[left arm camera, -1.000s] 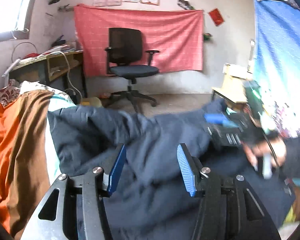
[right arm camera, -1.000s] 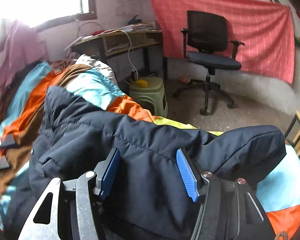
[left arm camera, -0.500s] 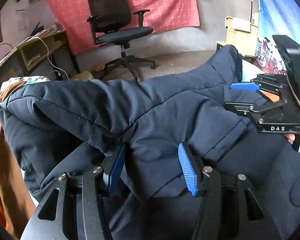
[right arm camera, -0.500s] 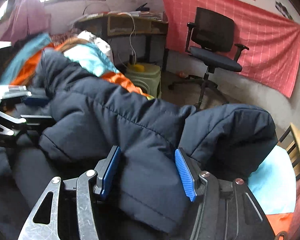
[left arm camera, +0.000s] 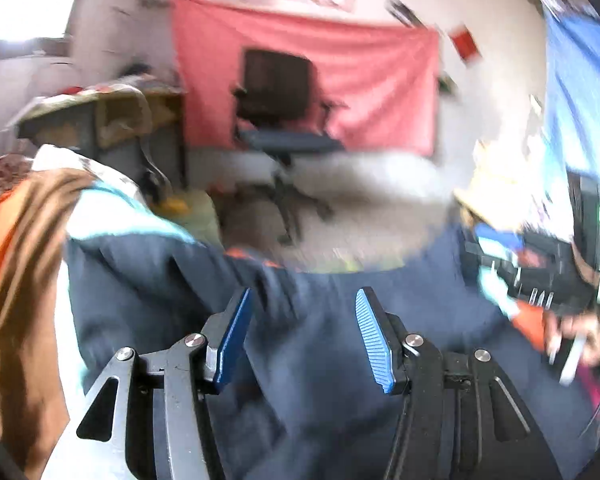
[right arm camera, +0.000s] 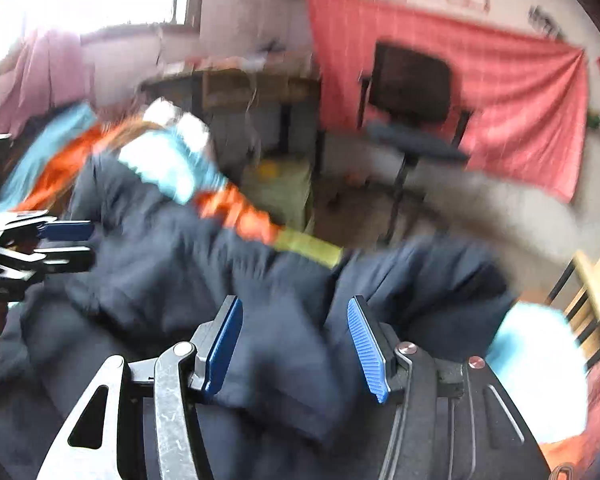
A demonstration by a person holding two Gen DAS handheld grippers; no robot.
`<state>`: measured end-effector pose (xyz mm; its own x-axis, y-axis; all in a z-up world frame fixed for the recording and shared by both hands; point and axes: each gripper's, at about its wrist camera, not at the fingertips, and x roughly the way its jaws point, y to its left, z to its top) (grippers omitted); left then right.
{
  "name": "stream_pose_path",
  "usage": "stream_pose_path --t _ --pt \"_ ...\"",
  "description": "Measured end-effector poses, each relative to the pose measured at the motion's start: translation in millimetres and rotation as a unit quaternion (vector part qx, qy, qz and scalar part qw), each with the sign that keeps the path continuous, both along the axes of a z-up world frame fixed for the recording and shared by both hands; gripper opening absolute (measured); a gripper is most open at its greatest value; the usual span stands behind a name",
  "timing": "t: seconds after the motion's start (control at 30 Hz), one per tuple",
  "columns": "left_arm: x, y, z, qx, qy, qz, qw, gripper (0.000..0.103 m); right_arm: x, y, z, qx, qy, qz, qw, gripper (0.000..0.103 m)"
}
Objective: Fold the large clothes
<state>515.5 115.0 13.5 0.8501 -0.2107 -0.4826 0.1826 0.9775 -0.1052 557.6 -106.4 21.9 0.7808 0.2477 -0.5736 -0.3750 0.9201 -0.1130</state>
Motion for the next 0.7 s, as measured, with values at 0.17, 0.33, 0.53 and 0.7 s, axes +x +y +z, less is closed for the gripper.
stream_pose_path --t 0.17,0.33,0.53,0.7 --pt "72.6 8.4 -15.5 0.044 0.073 0.120 0.9891 0.049 76.6 4.3 -0.3 -0.014 0.020 -0.061 0.998 0.050" --pt "72.7 20.7 -43.3 0.039 0.088 0.125 0.9875 0.047 116.1 -34.5 -47.1 0.025 0.108 -0.152 0.982 0.017" --pt "75.8 33.8 -58.3 -0.013 0.104 0.129 0.9860 0.046 108.3 -57.5 -72.7 0.069 0.128 -0.162 0.976 0.015" --pt "73.0 41.7 -38.5 -0.034 0.097 0.119 0.9876 0.046 113.9 -72.5 -78.2 0.125 0.167 -0.162 0.965 0.012"
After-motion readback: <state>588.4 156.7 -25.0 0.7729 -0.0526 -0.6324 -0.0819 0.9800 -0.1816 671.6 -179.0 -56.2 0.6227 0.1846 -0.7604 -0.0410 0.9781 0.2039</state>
